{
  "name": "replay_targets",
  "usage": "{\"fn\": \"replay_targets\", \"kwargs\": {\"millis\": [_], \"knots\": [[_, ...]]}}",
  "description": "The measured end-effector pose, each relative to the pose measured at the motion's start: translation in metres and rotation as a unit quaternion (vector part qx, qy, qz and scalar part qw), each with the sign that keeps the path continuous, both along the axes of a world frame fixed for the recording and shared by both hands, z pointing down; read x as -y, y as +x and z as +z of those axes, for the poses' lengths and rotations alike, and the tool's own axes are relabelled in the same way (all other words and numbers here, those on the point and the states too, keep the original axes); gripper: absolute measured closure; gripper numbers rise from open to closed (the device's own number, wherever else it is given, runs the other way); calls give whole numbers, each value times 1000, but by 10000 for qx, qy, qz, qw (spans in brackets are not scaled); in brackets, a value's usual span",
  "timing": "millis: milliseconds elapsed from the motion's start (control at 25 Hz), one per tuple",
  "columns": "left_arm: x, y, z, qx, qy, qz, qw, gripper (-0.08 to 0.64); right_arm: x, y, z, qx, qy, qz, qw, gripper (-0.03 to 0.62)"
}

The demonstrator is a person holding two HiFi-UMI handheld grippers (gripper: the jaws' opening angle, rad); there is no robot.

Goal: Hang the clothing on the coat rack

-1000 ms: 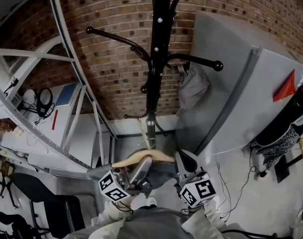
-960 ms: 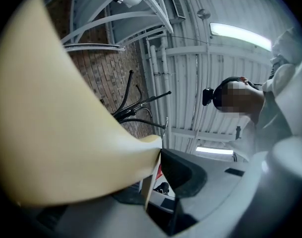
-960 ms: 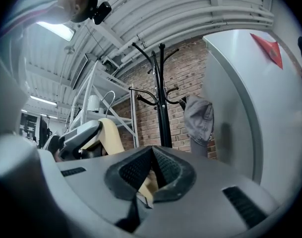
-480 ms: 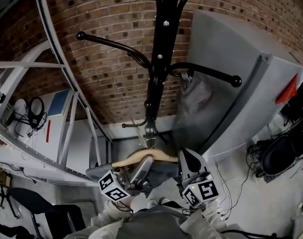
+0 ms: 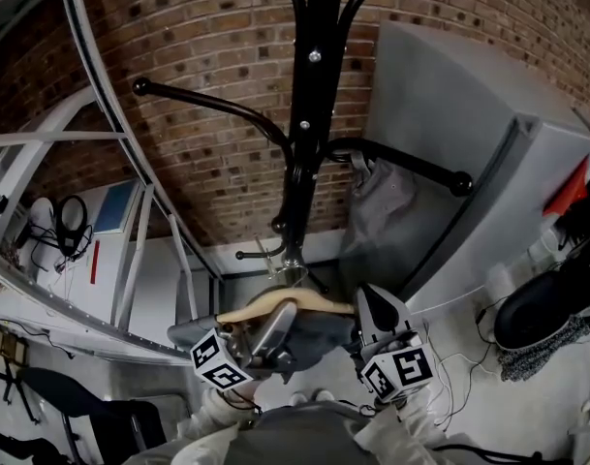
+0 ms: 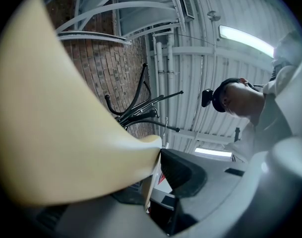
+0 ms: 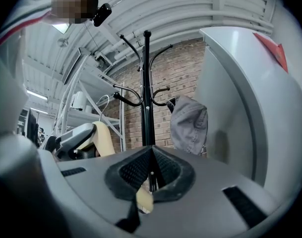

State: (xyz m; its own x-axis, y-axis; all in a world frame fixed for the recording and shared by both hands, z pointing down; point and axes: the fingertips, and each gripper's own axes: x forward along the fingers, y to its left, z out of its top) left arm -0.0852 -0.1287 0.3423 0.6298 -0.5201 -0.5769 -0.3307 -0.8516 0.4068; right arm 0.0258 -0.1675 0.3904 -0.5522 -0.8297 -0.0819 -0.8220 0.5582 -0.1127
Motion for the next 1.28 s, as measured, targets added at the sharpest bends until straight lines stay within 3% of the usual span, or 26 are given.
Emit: {"fn": "replay_targets", "kwargs": {"millis": [800, 1280], "knots": [[27, -5, -47, -233, 245, -70, 9994, 459, 17, 21, -26, 52, 319, 157, 9994, 569], [53, -8, -49, -274, 217, -50, 9994, 459, 28, 24, -28, 109, 380, 242, 9989, 569]]}}
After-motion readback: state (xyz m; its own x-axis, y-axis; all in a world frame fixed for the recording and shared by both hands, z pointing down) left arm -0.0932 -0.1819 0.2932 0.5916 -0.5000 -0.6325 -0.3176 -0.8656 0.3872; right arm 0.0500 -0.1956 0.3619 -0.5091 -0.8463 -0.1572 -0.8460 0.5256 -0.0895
